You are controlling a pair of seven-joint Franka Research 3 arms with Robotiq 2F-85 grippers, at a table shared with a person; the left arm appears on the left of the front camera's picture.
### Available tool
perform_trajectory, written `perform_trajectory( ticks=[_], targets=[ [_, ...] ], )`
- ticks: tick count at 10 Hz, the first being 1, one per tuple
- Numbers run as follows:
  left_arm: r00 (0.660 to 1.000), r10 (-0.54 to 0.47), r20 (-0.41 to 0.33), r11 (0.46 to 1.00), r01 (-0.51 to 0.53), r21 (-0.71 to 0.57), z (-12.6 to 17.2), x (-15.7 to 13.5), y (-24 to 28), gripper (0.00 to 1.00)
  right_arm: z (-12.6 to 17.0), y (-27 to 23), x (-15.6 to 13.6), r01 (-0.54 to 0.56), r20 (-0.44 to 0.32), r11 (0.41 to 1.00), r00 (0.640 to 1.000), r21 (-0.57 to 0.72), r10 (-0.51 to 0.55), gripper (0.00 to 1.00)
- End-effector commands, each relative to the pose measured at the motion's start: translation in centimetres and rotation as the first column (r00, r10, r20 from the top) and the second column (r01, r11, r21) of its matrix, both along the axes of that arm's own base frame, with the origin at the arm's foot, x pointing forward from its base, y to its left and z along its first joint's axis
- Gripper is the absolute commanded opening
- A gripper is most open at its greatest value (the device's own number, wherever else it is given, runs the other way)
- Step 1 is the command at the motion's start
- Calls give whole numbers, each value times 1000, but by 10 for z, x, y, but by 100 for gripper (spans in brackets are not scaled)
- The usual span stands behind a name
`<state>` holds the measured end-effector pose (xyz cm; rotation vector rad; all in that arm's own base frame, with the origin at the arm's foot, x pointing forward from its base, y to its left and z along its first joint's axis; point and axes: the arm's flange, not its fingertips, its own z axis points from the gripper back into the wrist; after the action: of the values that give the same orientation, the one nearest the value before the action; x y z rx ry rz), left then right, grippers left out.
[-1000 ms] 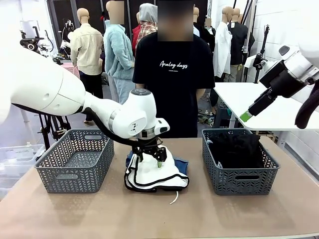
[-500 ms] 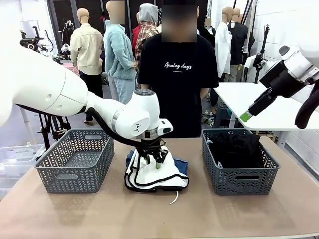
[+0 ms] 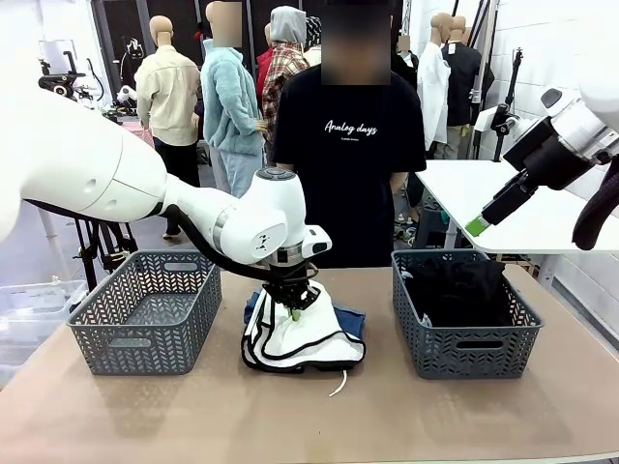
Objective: Sort the tops and bottoms.
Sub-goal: Lift clothes from the center of the table with your left hand.
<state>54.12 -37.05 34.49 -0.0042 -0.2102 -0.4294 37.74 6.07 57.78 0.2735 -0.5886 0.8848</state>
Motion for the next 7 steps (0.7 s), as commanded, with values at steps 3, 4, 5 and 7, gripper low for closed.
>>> perform_trajectory(
  ticks=[3, 4, 5, 7],
  targets=[
    [999, 40, -14, 999, -41, -35, 17, -7, 15, 0, -1, 1, 0, 8, 1, 1000, 1000, 19, -8, 100],
    [999, 44, -4, 995, -44, -95, 49, -14, 12, 0, -1, 1, 0, 8, 1, 1000, 1000, 19, -8, 100],
    [997, 28, 68, 992, -20, -121, 92, -25, 8, 0, -1, 1, 0, 8, 1, 1000, 1000, 19, -8, 100],
    [991, 14, 136, 988, 8, -156, 166, -47, 11, 0, -1, 1, 0, 8, 1, 1000, 1000, 19, -8, 100]
  ],
)
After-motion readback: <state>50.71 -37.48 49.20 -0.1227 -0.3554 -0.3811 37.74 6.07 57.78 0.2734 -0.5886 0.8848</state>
